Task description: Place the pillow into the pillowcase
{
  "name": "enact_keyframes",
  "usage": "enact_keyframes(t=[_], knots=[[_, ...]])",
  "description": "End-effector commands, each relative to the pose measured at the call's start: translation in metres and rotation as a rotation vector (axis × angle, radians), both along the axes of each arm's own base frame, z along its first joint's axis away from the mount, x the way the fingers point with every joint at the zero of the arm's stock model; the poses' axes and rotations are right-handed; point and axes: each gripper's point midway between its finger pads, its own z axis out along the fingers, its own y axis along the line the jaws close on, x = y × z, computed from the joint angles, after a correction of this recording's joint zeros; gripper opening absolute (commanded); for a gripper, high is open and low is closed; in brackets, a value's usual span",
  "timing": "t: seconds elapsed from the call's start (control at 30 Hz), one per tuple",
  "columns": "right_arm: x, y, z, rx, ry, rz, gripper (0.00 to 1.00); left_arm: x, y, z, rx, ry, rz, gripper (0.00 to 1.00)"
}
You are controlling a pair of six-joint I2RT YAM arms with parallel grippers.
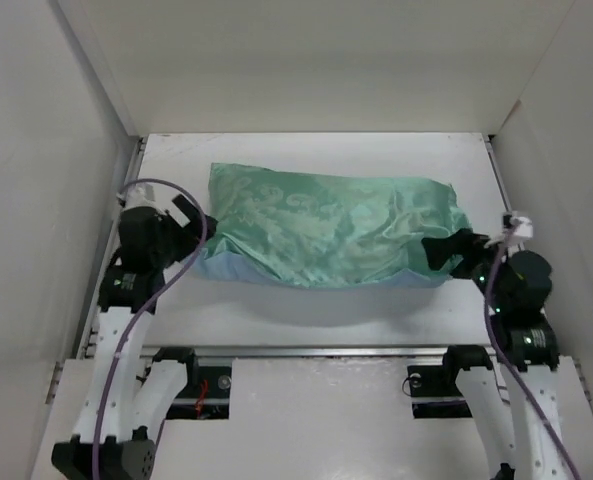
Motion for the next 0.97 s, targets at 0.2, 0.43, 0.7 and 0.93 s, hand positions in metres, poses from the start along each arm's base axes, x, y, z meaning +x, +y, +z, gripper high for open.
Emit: enact_keyframes(t=[0.2,0.43,0.7,0.93], knots=[[0.019,-0.065,0.12,-0.076,-0.103,-0.377,1.0,-0.012,0.063,0.18,0.191,-0.436,0.285,1.0],[0.074,-0.027,0.078,-0.066,0.062,-0.147,1.0,0.039,0.029,0.107,0.16,-0.271,0.087,1.0],[0.076,-0.03,0.093,-0.075,-0.046,-0.164,1.0,0.045,0.032,0.083,0.176,-0.2,0.111,1.0],[0.062,-0.028,0.103,-0.101,-0.129,-0.135,1.0,0.033,0.037,0.103,0.184,-0.288,0.136,1.0]])
